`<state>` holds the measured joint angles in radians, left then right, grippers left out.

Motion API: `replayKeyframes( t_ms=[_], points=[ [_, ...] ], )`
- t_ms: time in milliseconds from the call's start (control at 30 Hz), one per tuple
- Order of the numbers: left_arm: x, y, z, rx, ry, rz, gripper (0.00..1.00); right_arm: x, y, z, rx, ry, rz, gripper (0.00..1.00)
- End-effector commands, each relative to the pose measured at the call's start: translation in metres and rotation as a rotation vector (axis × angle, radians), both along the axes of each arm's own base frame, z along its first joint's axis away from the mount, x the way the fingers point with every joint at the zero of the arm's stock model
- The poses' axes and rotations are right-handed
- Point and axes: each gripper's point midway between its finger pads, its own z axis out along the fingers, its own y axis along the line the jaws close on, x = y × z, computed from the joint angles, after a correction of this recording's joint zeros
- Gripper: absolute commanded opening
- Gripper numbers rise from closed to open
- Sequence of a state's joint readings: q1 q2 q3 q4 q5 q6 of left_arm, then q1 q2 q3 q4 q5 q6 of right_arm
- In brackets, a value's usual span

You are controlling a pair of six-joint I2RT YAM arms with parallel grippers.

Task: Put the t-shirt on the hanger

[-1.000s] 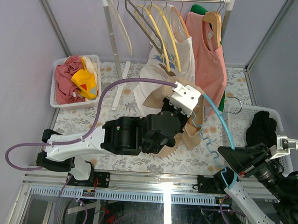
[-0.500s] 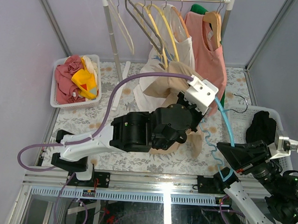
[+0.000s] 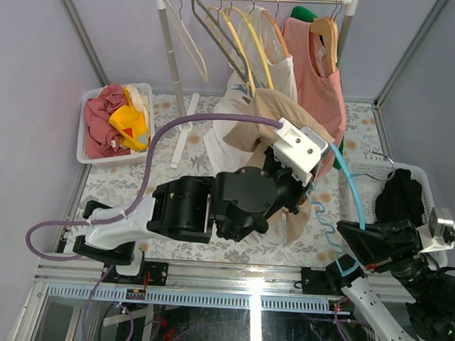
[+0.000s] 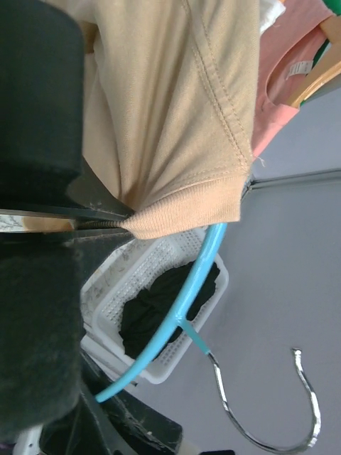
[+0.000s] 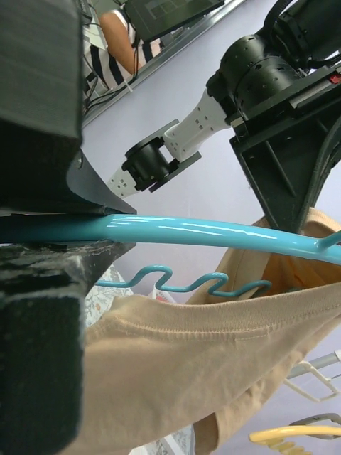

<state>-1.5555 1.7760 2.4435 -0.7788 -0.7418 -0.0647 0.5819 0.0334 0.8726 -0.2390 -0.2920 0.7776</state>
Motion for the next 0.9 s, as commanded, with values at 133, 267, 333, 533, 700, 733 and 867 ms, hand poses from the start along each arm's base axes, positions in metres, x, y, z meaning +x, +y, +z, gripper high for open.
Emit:
replayKeyframes(
  t_ms=[133,267,333,533,700,733,867],
  points=[
    [-0.046,-0.007,-0.035,0.076,0.088,-0.155,0.01,-0.001,-0.034,0.027,-0.030,-0.020,-0.189,0.00],
    [-0.043,-0.005,-0.044,0.108,0.094,-0.134,0.01,-0.006,-0.037,0.030,-0.035,-0.017,-0.190,0.00],
    [-0.044,-0.007,-0.048,0.117,0.097,-0.133,0.01,-0.004,-0.038,0.027,-0.038,-0.012,-0.195,0.00],
    [-0.059,-0.028,-0.046,0.095,0.120,-0.226,0.01,0.010,-0.037,0.016,-0.004,0.005,-0.226,0.00],
    [-0.074,-0.048,-0.047,0.084,0.139,-0.314,0.01,0.022,-0.031,0.008,0.003,0.024,-0.233,0.00],
    [-0.077,-0.051,-0.047,0.081,0.140,-0.325,0.01,0.025,-0.029,0.006,0.004,0.028,-0.231,0.00],
    [-0.086,-0.059,-0.049,0.074,0.153,-0.377,0.01,0.030,-0.023,0.003,0.002,0.040,-0.214,0.00]
  ],
)
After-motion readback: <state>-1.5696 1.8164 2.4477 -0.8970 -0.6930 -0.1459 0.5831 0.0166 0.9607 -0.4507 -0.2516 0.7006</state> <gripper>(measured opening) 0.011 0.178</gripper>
